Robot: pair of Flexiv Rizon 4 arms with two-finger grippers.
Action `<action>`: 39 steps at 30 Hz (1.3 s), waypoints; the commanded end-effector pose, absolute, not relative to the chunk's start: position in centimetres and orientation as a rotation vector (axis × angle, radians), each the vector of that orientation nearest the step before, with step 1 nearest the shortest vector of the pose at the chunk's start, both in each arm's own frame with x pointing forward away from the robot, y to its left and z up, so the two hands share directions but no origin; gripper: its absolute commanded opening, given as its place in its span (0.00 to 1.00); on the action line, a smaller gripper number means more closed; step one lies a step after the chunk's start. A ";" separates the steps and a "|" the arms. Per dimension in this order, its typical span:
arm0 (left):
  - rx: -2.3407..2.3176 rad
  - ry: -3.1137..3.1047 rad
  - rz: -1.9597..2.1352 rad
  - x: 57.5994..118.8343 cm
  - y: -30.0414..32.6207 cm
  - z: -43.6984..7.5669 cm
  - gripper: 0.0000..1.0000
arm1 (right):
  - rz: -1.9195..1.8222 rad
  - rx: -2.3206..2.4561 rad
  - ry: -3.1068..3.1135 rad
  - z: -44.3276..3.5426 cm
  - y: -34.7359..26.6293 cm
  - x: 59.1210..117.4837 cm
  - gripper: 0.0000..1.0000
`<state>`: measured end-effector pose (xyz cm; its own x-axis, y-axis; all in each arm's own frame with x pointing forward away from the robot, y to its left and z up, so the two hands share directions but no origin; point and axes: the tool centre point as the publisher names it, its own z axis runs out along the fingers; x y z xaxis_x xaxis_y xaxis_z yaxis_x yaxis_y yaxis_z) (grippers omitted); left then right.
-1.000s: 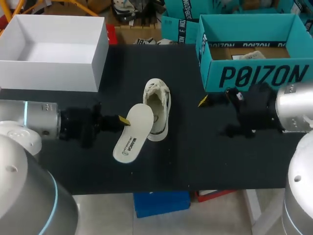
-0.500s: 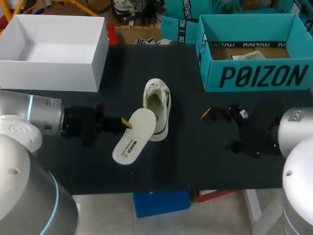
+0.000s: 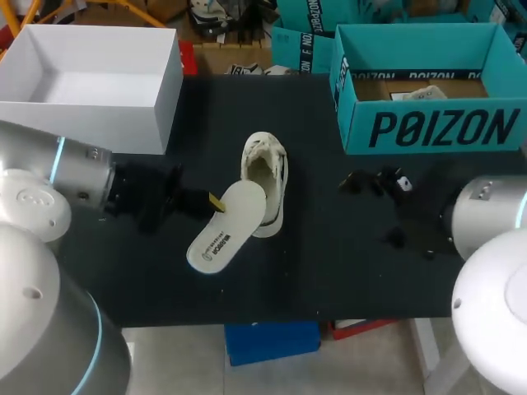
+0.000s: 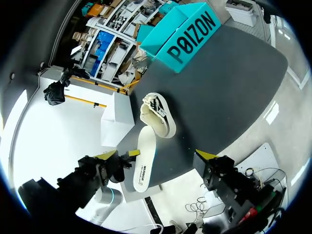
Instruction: Take the shoe out of the shoebox, open the shoe tongue, remove and reinsert the insole, then place the shoe into the shoebox
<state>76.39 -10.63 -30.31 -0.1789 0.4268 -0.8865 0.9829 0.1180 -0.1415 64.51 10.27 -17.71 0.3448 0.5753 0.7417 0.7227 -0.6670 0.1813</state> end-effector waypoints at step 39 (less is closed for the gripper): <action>1.654 1.935 -0.903 83.3 -13.5 -35.4 0.00 | -1.274 -2.458 -1.132 -17.0 9.3 61.9 1.00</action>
<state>82.67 -12.93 -34.87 -0.1913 0.6885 -0.6996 0.9779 0.0727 -0.1959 64.41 10.83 -17.87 0.3278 0.5941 0.7346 0.7461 -0.6398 0.1845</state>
